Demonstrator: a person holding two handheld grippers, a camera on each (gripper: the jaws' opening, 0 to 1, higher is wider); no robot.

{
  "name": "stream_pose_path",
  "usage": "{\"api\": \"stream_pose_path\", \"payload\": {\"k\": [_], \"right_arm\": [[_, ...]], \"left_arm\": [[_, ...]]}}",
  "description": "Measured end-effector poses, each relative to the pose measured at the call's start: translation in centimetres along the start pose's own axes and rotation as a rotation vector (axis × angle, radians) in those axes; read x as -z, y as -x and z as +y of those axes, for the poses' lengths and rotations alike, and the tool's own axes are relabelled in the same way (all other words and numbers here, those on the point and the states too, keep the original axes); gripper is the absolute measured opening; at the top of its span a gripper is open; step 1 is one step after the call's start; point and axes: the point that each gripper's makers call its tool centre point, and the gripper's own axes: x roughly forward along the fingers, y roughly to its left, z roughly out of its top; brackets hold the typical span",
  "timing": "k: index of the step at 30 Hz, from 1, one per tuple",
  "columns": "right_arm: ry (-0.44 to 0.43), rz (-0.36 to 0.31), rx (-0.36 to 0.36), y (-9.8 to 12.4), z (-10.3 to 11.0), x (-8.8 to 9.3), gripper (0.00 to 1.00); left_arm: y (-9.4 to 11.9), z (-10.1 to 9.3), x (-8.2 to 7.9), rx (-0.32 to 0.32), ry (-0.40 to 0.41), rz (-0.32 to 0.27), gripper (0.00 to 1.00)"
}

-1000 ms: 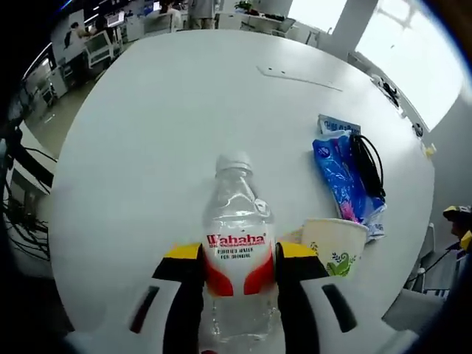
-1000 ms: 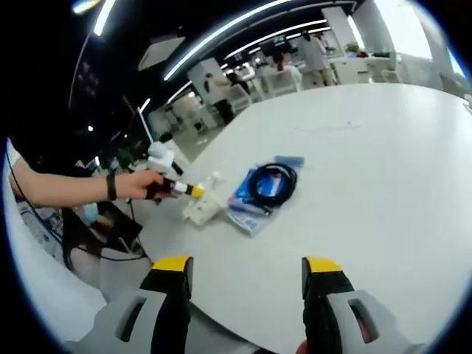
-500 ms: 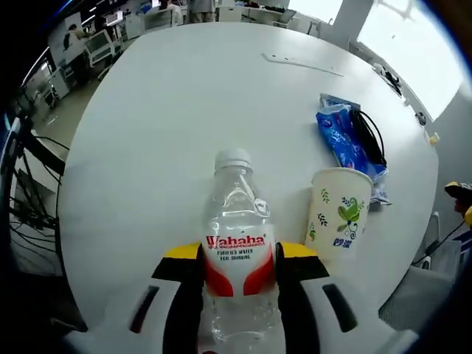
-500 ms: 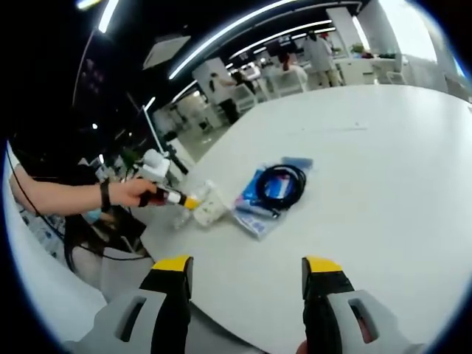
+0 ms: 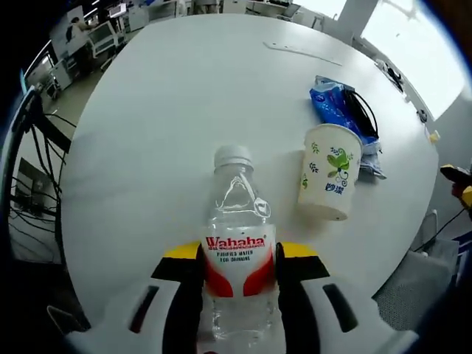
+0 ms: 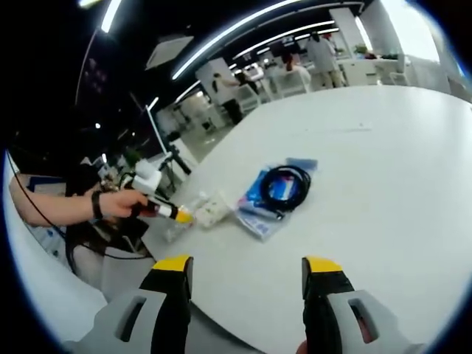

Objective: Arrange the tabletop items into an orderly group along one side of the table until the central work area is clear of visible clutter.

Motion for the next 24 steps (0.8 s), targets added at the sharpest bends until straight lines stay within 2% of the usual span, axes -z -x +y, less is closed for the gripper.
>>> {"api": "stream_pose_path", "payload": {"k": [9, 15, 24], "right_arm": [[0.001, 0.003, -0.010, -0.2, 0.3, 0.1, 0.60], [0.001, 0.007, -0.003, 0.0, 0.1, 0.3, 0.60], [-0.008, 0.000, 0.007, 0.1, -0.1, 0.3, 0.60]], "left_arm": [[-0.2, 0.1, 0.2, 0.000, 0.041, 0.008, 0.38], [-0.4, 0.0, 0.2, 0.009, 0.068, 0.042, 0.39], [-1.2, 0.1, 0.3, -0.005, 0.056, 0.072, 0.41]]}}
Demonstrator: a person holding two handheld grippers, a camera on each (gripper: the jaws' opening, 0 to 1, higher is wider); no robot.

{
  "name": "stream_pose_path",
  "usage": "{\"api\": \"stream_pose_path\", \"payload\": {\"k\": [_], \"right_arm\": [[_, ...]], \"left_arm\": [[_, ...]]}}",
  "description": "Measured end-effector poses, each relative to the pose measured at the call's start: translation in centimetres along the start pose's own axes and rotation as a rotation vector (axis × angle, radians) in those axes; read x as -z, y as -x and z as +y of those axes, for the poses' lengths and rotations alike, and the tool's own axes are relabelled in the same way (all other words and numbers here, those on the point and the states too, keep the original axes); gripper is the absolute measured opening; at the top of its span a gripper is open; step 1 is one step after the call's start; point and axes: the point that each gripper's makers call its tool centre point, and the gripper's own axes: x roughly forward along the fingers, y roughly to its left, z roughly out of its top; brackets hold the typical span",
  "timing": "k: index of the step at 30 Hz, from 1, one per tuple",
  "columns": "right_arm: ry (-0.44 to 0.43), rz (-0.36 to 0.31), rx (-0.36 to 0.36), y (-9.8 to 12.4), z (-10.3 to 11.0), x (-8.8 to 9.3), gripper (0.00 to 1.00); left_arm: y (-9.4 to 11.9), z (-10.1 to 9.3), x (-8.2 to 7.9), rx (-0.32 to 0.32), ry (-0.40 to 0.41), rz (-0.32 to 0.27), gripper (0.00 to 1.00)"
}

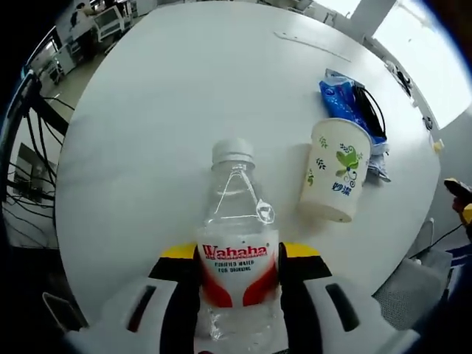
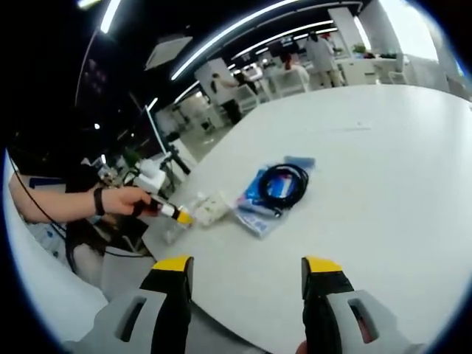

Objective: Arrange the tabletop items into an orderly group along one side of the table until the central work area is clear of visible clutter.

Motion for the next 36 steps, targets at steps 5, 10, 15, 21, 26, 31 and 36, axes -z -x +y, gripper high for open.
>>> {"api": "stream_pose_path", "payload": {"k": [5, 10, 15, 21, 26, 31, 36], "right_arm": [[-0.001, 0.006, 0.000, -0.2, 0.1, 0.3, 0.60], [0.001, 0.010, -0.003, -0.3, 0.3, 0.2, 0.60], [0.005, 0.009, -0.006, -0.2, 0.4, 0.0, 0.60], [0.012, 0.015, -0.004, 0.0, 0.3, 0.1, 0.60], [0.015, 0.016, -0.003, 0.0, 0.3, 0.0, 0.59], [0.017, 0.017, -0.005, 0.0, 0.5, 0.0, 0.59], [0.021, 0.019, -0.010, -0.2, 0.8, 0.0, 0.59]], "left_arm": [[-0.1, 0.2, -0.1, -0.007, -0.017, 0.011, 0.42], [-0.2, 0.2, -0.5, -0.024, -0.061, 0.007, 0.42], [-0.5, 0.0, -0.6, -0.049, -0.117, 0.011, 0.44], [-0.6, -0.1, -1.1, -0.051, -0.115, -0.009, 0.43], [-0.6, -0.2, -1.4, -0.044, -0.123, -0.030, 0.41], [0.0, -0.6, -1.7, -0.033, -0.122, -0.063, 0.40], [0.8, -0.6, -2.5, -0.028, -0.097, -0.113, 0.40]]}}
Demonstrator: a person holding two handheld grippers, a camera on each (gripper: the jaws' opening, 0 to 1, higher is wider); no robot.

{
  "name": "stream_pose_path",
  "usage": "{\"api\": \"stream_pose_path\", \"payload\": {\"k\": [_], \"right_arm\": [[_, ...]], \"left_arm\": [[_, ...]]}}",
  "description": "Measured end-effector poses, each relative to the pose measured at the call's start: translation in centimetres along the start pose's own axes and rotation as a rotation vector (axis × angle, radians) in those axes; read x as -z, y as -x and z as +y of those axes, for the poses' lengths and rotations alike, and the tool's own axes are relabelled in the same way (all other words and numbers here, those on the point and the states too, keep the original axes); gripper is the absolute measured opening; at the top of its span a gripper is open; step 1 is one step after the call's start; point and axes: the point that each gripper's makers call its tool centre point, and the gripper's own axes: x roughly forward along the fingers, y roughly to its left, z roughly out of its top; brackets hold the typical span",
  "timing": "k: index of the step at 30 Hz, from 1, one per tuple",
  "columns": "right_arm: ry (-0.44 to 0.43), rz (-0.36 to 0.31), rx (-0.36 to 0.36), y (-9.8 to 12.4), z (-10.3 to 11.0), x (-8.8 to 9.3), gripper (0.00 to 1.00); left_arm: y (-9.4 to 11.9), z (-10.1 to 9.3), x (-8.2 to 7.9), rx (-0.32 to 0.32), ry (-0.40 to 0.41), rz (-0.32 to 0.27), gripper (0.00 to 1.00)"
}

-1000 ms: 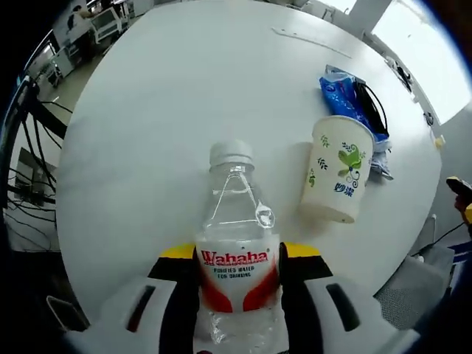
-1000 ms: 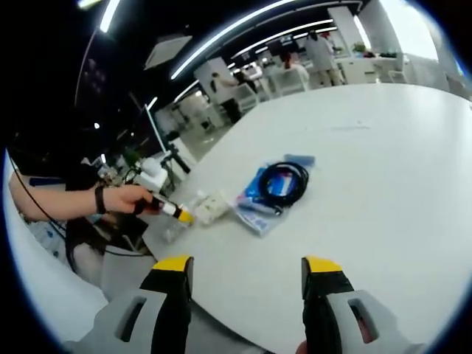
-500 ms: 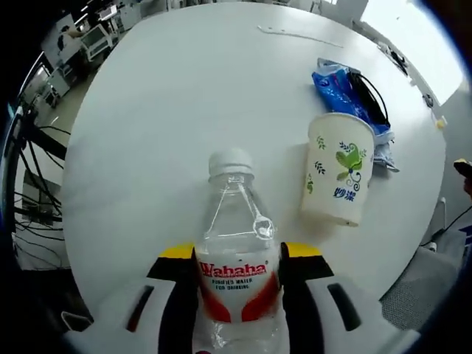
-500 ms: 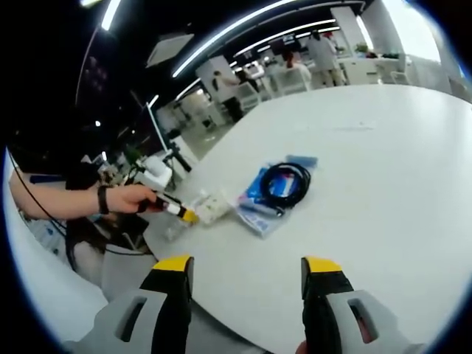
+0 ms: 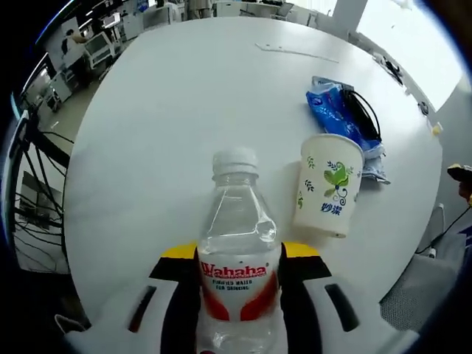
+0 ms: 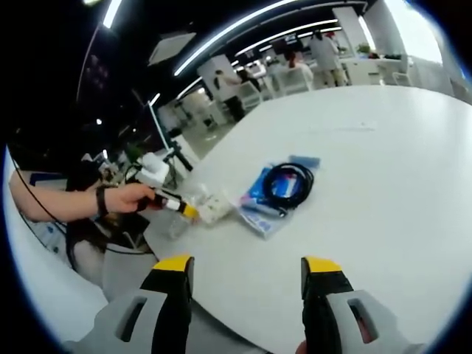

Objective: Arrange the tabletop items into an orderly group along one side of the table until the central work area is clear of visible clutter.

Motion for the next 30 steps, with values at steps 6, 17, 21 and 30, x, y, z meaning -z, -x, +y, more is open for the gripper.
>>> {"api": "stream_pose_path", "payload": {"k": [6, 17, 21, 30], "right_arm": [[-0.007, -0.006, 0.000, 0.1, -0.1, 0.1, 0.59], [-0.008, -0.007, -0.002, 0.1, -0.1, 0.2, 0.59], [-0.006, -0.010, -0.006, 0.0, 0.0, 0.1, 0.59], [-0.007, -0.006, -0.010, -0.1, 0.0, 0.4, 0.59]], "left_arm": [[1.4, 0.4, -0.7, -0.010, 0.014, -0.051, 0.40], [3.6, 1.1, -1.0, -0.038, 0.009, -0.117, 0.39], [4.1, 1.3, -1.2, -0.046, 0.006, -0.131, 0.39], [5.3, 1.1, -1.5, -0.057, -0.023, -0.161, 0.39]]}}
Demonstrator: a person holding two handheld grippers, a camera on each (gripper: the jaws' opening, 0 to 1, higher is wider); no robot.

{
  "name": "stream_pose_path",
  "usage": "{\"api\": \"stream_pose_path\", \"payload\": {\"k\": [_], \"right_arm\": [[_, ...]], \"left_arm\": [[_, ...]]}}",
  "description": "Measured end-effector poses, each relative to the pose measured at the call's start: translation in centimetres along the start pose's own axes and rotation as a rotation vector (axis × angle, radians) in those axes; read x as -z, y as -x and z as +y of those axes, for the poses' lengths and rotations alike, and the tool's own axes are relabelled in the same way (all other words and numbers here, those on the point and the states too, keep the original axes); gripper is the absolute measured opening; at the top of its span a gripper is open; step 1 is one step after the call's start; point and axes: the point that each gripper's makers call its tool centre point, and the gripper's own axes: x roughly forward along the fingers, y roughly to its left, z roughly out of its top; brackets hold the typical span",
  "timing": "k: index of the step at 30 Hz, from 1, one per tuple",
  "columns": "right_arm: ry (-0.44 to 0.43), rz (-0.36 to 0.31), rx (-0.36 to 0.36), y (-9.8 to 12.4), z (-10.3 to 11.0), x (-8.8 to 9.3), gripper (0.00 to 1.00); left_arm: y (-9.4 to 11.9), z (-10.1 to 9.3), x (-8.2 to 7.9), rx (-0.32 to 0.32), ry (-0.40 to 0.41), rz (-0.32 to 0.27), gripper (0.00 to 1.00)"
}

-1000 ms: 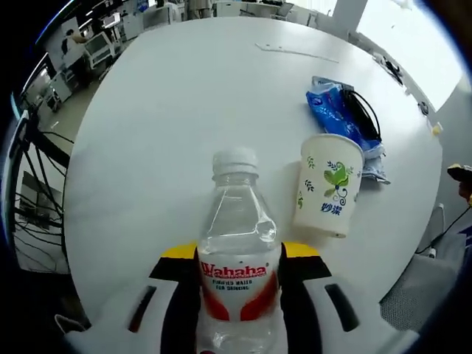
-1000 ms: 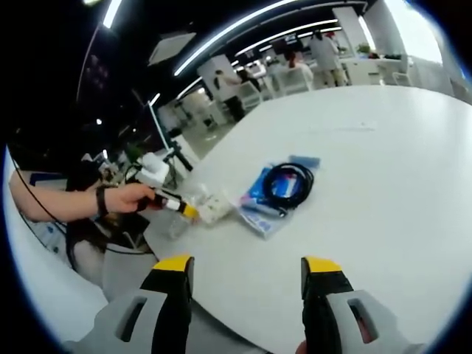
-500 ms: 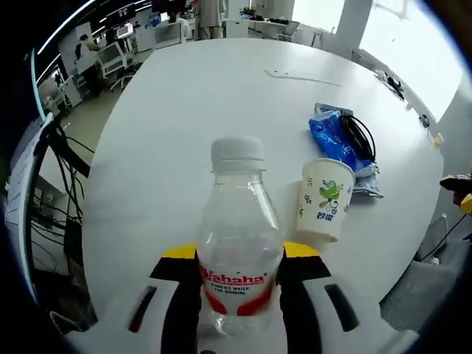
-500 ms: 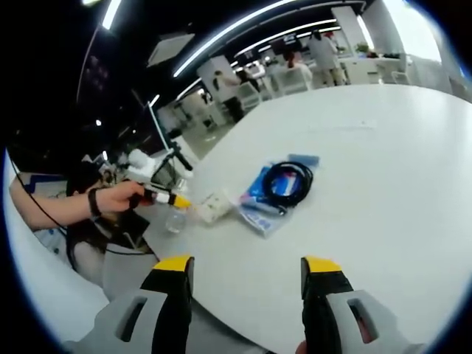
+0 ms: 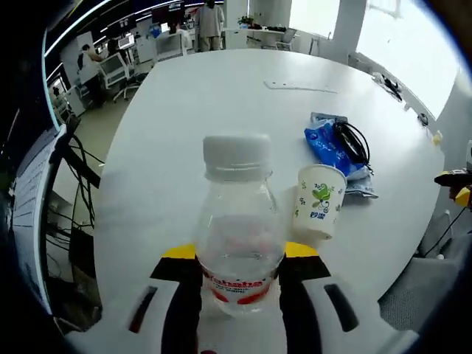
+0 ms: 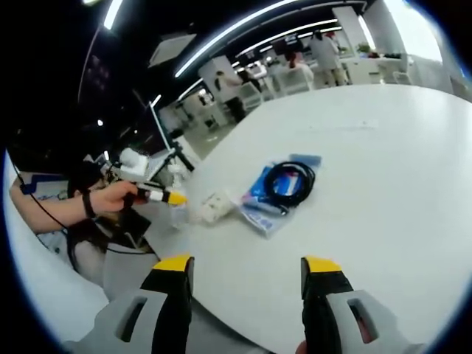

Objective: Arrange the tabletop items into an orderly group along one side of the table until the central work area is clear of visible clutter.

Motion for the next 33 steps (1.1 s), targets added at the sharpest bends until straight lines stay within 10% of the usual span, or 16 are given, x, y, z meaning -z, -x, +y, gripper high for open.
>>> {"api": "stream_pose_path", "payload": {"k": [33], "right_arm": [[-0.007, 0.004, 0.002, 0.3, -0.3, 0.7, 0.59]], "left_arm": [[1.1, -0.4, 1.7, -0.057, -0.024, -0.097, 0.38]]}}
